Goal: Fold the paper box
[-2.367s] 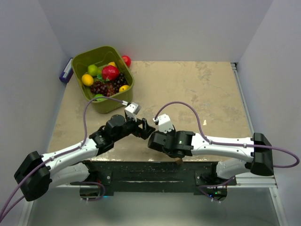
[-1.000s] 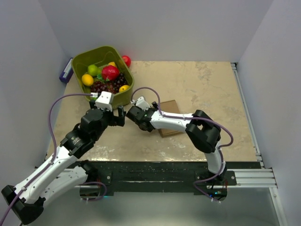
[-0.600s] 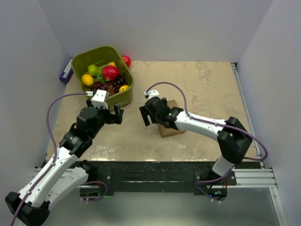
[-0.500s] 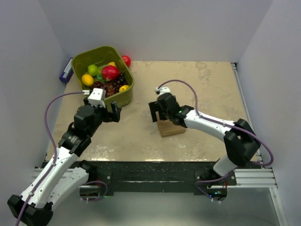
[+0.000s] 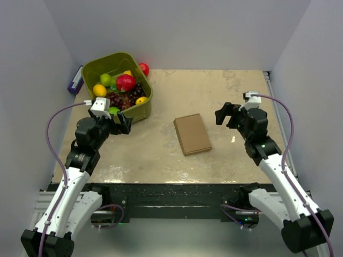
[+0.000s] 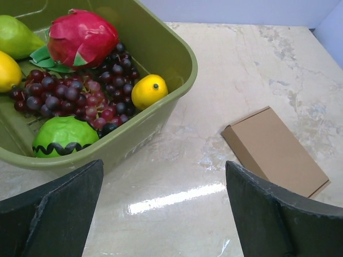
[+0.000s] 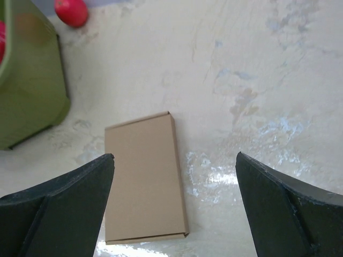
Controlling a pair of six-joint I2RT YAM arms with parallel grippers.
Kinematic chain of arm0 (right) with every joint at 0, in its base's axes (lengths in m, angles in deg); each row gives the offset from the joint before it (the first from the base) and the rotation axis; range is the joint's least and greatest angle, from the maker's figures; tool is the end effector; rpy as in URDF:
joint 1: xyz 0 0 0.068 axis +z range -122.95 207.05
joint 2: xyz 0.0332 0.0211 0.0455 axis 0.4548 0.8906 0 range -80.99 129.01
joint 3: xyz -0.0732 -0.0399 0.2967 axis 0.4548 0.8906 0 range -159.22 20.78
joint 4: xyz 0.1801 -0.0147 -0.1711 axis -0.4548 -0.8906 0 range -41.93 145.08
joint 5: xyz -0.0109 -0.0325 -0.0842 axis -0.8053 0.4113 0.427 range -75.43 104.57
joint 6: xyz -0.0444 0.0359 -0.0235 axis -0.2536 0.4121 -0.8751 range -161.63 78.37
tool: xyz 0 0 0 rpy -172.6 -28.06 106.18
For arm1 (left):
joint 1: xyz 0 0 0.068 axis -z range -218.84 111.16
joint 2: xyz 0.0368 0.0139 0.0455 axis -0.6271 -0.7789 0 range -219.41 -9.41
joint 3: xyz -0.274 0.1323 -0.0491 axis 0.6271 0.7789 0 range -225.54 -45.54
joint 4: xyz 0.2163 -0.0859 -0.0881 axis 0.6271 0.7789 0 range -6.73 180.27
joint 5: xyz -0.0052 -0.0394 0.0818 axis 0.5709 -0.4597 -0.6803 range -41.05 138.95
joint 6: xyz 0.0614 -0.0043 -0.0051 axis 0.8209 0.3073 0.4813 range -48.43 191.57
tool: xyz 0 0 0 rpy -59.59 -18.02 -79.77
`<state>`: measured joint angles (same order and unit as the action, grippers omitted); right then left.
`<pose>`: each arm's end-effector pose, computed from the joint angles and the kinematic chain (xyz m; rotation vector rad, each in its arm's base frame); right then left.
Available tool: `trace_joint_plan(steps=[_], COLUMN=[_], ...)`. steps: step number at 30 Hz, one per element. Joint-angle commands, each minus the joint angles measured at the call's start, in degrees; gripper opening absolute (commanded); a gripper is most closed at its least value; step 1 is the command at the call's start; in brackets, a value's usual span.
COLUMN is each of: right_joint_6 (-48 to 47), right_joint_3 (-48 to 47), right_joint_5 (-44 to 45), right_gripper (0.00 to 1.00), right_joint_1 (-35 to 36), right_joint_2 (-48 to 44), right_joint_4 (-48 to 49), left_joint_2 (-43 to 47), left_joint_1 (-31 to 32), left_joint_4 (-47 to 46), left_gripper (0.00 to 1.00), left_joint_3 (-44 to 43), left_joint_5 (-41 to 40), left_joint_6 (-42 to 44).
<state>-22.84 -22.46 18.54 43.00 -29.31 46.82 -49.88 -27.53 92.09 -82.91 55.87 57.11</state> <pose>0.1806 0.0483 0.3400 0.0949 1.8742 0.3548 0.1396 -0.0338 0.3310 0.0386 1.7973 -0.4305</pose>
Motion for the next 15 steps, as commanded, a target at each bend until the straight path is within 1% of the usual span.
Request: trace_joint_plan(steps=[1,15], right_joint_6=[-2.44,-2.35], right_joint_3=[0.71,0.97], right_joint_5=[1.13,1.3], right_gripper=[0.99,0.99], right_joint_1=[-0.3,-0.21], right_joint_2=[-4.3,-4.66], right_joint_4=[0.17,0.16], left_joint_2=[0.39,2.15], left_joint_1=[-0.5,-0.5], left_joint_4=[-3.9,-4.42], left_gripper=[1.0,1.0], left_joint_3=[-1.22,-0.52], left_joint_5=[-0.23,0.11], left_joint_6=[-3.03,-3.21])
